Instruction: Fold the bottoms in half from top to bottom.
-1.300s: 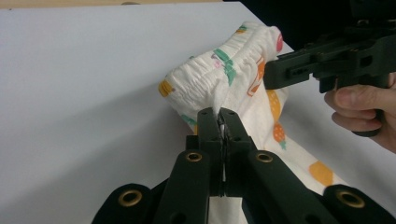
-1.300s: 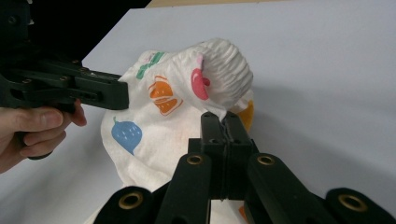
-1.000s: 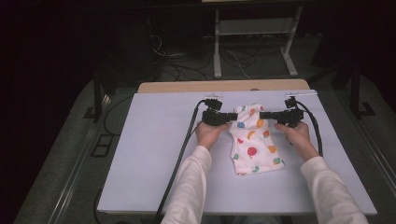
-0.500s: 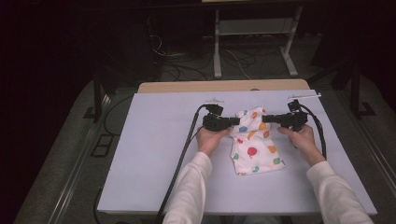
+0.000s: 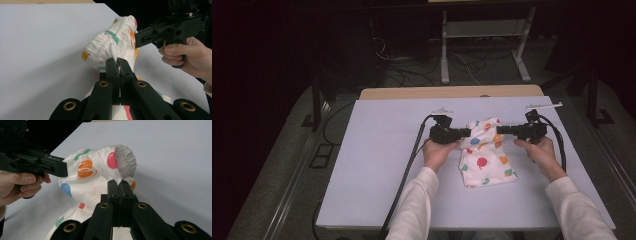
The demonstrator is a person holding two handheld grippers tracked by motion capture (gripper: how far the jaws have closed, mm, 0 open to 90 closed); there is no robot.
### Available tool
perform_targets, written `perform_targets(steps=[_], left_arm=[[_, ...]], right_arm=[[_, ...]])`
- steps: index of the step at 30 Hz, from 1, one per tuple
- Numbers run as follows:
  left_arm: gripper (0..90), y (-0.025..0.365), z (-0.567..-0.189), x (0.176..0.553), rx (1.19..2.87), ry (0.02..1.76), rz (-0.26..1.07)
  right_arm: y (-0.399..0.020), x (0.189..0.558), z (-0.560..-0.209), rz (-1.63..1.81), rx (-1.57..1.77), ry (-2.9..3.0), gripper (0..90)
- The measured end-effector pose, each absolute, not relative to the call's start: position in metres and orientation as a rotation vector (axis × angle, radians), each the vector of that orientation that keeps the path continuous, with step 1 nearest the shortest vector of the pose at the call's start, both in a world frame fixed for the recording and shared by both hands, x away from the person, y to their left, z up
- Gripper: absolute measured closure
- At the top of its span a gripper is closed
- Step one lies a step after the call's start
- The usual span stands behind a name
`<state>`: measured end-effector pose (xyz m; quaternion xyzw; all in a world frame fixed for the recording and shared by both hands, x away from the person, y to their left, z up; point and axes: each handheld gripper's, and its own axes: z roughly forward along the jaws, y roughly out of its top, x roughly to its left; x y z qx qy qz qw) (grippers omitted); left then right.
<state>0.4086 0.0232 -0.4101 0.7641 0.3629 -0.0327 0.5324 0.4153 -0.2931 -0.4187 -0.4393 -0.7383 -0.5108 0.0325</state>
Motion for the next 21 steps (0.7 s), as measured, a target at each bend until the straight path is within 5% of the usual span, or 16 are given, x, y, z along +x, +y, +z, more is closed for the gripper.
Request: perform_targets(steps=[21], left_arm=[[88.4,0.02,-0.412,0.389,1.833,0.818,-0.075]], right_arm=[[-0.298,0.395,-0.419,-1.554,-1.315,-2.303,88.6]])
